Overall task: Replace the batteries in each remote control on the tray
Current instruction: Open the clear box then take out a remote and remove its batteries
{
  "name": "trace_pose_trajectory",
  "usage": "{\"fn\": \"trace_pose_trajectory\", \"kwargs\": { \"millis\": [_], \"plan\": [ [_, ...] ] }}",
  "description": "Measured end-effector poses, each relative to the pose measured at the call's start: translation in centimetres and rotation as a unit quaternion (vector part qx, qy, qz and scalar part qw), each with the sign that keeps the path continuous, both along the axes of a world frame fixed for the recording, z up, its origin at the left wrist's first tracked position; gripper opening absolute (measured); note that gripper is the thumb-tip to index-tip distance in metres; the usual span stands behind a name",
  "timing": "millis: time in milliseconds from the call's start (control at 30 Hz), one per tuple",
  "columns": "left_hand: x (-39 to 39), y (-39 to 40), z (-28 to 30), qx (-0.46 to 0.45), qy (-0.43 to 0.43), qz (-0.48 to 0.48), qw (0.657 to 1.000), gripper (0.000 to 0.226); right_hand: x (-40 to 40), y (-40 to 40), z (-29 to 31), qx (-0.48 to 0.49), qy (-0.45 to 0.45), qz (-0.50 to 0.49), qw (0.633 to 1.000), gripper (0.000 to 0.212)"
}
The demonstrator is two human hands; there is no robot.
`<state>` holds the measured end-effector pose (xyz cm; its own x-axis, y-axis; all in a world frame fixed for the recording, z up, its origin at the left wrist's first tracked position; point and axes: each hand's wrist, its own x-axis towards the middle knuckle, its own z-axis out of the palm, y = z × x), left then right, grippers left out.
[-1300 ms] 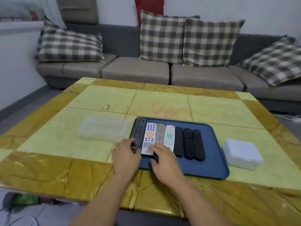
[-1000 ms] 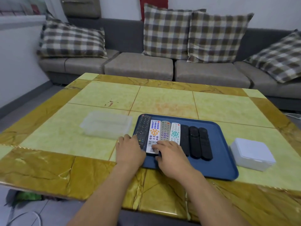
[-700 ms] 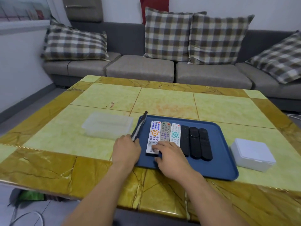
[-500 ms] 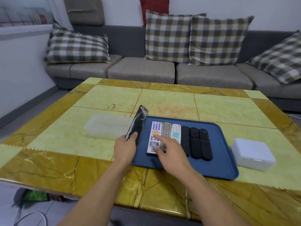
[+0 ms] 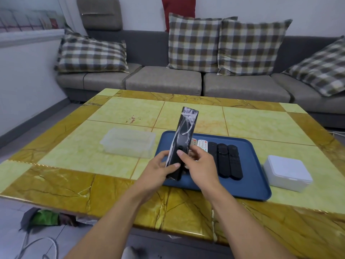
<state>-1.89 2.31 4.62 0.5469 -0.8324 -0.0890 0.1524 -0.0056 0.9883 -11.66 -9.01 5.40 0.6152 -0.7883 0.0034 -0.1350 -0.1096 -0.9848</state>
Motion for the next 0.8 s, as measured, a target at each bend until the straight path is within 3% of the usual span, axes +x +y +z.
{"fn": "trace_pose_trajectory", "kwargs": {
  "millis": [67,133,233,433,800],
  "plan": [
    [0.6,0.0,-0.6,0.041,-0.059,0.061,0.996,0.022,0.5,0.0,-0.3,0.056,0.003,0.007,0.998,0.032],
    [1.8,0.0,-1.3,0.079,-0.126,0.158,0.976,0.018,1.2,0.0,-0.9,0.036,0.044,0.000,0.998,0.025],
    [3.7,0.5,-1.9,0.113,-0.137,0.261,0.949,0.014,2.6,0.5,-1.5,-0.015,0.122,-0.015,0.992,0.022],
    [5.1,0.3,-2.8,0.136,-0.112,0.211,0.962,0.019,5.5,1.1,-1.8,-0.065,0.172,-0.027,0.983,0.017],
    [8.7,1.3,-2.4,0.102,-0.007,0.321,0.942,0.010,9.0,2.5,-1.9,-0.152,0.241,0.009,0.959,0.042]
  ]
}}
